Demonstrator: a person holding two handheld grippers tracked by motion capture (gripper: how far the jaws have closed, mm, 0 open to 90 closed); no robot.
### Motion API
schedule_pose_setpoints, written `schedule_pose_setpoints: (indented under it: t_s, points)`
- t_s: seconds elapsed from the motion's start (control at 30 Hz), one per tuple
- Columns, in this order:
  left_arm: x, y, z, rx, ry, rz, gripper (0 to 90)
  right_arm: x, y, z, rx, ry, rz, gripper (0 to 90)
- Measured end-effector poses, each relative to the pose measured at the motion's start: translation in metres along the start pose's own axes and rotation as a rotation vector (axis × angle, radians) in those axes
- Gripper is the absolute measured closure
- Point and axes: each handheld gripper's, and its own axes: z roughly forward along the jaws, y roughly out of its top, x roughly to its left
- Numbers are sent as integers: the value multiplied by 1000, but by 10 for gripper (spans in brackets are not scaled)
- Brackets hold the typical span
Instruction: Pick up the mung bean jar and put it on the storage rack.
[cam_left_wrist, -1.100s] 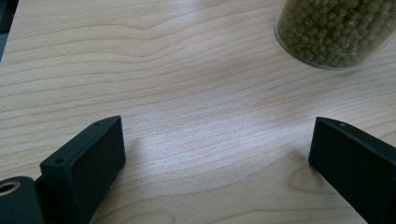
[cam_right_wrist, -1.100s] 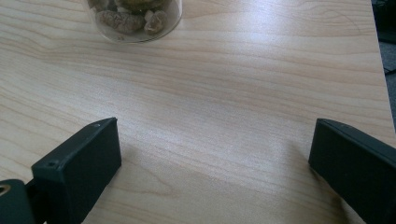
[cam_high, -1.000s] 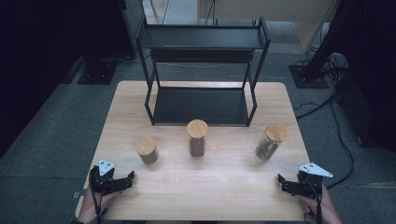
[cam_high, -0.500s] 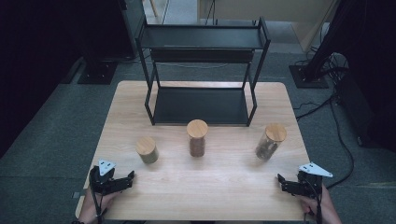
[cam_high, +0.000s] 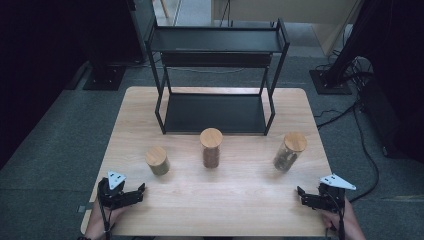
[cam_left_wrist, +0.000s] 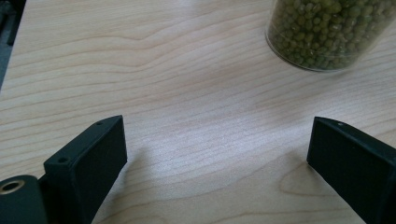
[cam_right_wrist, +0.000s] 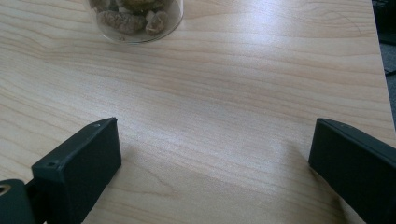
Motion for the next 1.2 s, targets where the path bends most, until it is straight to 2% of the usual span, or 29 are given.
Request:
schedule_pose_setpoints:
  t_s: [0.03,0.07,0.23,0.47,0.9,1.2]
  points:
    - [-1,3,-2,-11,-27,-21,51,0,0,0,-1,-1,-1,18]
    - [-1,3,-2,-11,-27,-21,51,0,0,0,-1,-1,-1,18]
    - [-13,10,-4,-39,-44,7,51,1,0,0,-1,-3,-3,18]
    - [-26,15,6,-23,-85,25,51,1,0,0,-1,-4,-4,18]
    - [-41,30,24,-6,-90,26,52,1,0,0,-1,-2,-4,18]
    - [-47,39,31,-13,-93,17,69,1,0,0,-1,0,-6,18]
